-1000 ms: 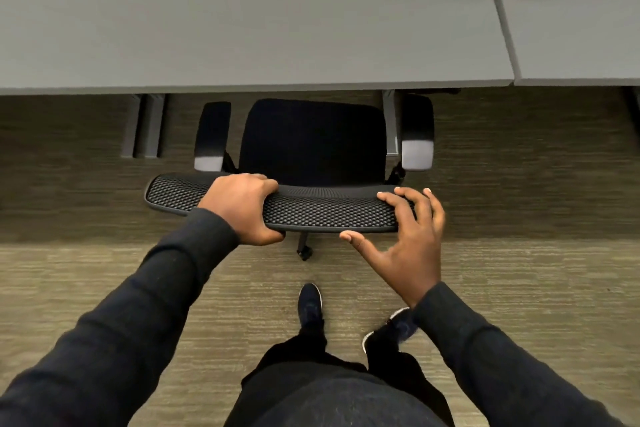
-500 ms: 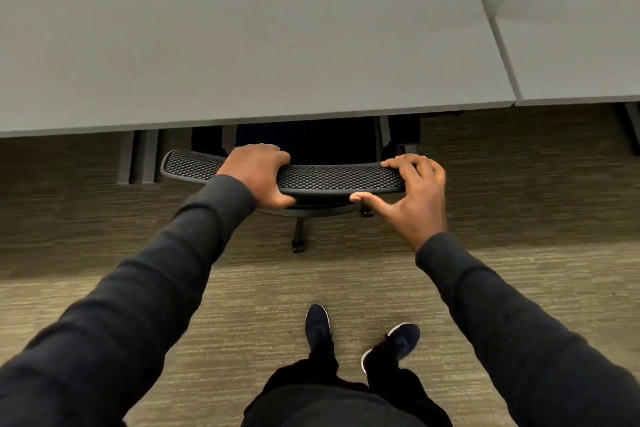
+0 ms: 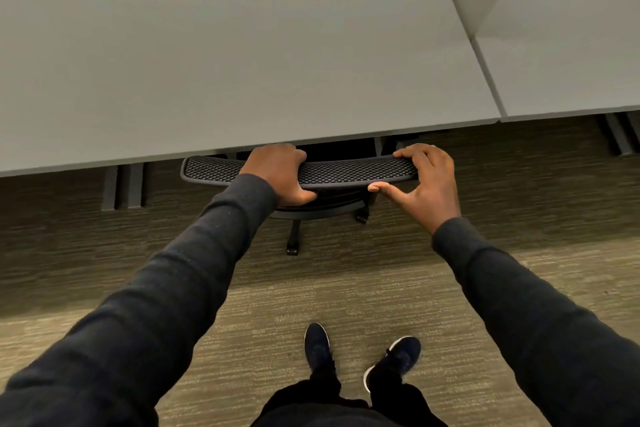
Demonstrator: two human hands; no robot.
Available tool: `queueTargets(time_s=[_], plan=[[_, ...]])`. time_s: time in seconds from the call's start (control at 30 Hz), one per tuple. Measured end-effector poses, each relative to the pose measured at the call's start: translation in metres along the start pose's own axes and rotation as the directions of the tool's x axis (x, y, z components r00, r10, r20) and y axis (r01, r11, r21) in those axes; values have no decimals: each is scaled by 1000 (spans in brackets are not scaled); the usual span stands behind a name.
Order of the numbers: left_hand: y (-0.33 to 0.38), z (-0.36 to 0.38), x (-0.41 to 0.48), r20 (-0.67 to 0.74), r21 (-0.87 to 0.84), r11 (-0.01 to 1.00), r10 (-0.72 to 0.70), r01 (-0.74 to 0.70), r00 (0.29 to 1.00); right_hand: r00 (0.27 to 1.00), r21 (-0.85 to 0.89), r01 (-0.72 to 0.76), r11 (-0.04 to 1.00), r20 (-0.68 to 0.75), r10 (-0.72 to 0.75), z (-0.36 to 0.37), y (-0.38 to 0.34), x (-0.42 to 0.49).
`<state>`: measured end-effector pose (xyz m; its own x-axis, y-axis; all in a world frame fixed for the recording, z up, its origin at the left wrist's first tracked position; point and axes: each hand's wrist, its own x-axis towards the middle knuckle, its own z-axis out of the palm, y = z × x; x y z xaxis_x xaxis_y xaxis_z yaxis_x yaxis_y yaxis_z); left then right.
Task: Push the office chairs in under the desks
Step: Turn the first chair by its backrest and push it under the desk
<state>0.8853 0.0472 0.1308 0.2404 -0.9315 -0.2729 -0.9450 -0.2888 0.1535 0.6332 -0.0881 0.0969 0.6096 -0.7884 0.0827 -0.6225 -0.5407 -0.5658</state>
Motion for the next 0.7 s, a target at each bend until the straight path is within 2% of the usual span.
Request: queueTargets(time_s=[0.27, 0.5, 0.7], plan=[[13, 4, 39, -42, -15, 1000, -10, 9, 999, 998, -57, 12, 998, 68, -8, -16, 22, 43], [30, 16, 55, -60, -14, 1000, 6, -7, 998, 993, -120, 1, 993, 117, 13, -27, 42, 45], [31, 16, 56, -84, 19, 1000, -8, 9, 996, 975, -287, -50, 957, 193, 109, -26, 37, 39]])
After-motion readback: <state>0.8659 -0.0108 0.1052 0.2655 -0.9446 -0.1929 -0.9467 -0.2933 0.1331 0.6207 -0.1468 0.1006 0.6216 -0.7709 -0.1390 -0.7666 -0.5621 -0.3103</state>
